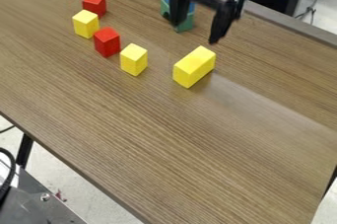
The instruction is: Put the yellow rectangular block on the blue block
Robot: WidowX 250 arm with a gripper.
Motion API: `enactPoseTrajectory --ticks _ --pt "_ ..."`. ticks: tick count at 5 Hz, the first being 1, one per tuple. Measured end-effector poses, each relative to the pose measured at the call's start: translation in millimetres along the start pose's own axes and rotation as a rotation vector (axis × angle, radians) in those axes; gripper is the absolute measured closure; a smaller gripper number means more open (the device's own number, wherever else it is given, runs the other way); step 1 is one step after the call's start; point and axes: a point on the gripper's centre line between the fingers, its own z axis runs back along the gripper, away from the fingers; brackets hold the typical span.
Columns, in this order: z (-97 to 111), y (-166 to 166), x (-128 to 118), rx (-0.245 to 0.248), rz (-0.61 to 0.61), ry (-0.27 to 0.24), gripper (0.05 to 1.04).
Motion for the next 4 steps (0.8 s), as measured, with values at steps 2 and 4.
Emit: enactPoseTrajectory --ticks 2,4 --pt "-13 -21 -5 0.092 -0.099 -0.013 0.083" --pt "-27 2 1 0.119 -0.051 0.005 0.083"
